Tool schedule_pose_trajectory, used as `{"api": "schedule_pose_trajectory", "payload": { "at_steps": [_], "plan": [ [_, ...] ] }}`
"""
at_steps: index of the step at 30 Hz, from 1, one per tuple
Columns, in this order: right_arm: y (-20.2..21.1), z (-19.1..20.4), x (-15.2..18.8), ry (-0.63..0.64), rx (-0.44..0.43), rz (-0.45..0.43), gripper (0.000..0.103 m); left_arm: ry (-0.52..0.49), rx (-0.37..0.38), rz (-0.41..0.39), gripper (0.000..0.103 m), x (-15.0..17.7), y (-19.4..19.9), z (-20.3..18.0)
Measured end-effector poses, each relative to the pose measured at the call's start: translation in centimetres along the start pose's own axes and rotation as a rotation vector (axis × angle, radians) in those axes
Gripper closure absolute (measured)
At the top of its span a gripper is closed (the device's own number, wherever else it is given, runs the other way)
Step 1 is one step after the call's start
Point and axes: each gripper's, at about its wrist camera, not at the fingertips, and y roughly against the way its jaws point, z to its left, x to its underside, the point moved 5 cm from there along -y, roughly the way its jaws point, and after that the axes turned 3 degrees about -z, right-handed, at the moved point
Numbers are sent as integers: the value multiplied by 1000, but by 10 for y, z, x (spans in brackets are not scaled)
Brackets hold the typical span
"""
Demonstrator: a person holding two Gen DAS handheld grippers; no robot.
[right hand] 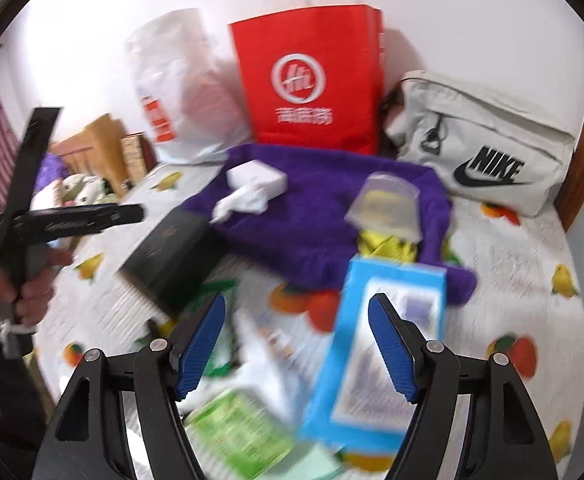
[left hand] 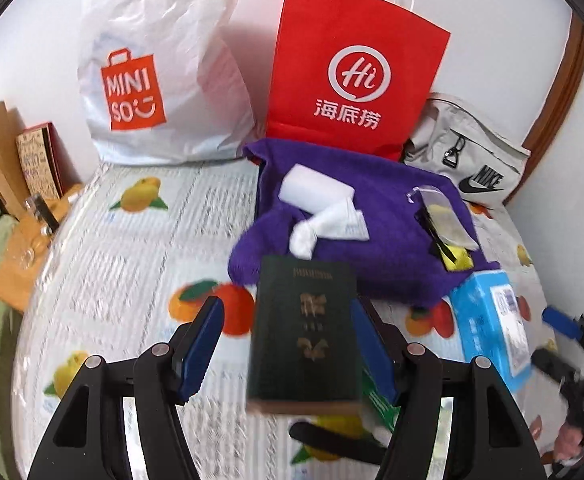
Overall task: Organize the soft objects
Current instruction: 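Grasp the black watch strap with the left gripper while the right grasps the green snack packet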
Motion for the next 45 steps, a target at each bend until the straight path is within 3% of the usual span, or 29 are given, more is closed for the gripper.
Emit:
{"api": "schedule_pose_trajectory", "payload": {
  "at_steps": [5, 17, 26, 27, 28, 31, 40, 45],
  "plan": [
    [1, 22, 21, 10, -1, 6, 28, 32, 5, -3, 39, 23, 9, 6],
    [-81, 87, 40, 149, -53, 136, 35, 76, -64, 26, 39, 68, 17, 63],
    [-127, 90, 49, 173, -23, 264, 36, 77, -88, 29, 39, 90, 15, 87],
    [-131, 91, 50, 175, -22, 273, 39, 83, -80, 32, 39, 91, 15, 88],
    [-135, 92, 52, 180, -21, 278, 54, 88, -73, 36, 39, 93, 14, 89],
    [-129, 94, 48, 186, -15, 245, 66, 87, -72, 46, 39, 95, 13, 90],
    [-78, 93, 43, 141, -53, 150, 69, 76, -33, 75, 39, 107, 13, 71],
    [-39, 90, 47, 112, -59, 70, 69, 73, 42, 129, 39, 128, 7, 45]
  ]
}}
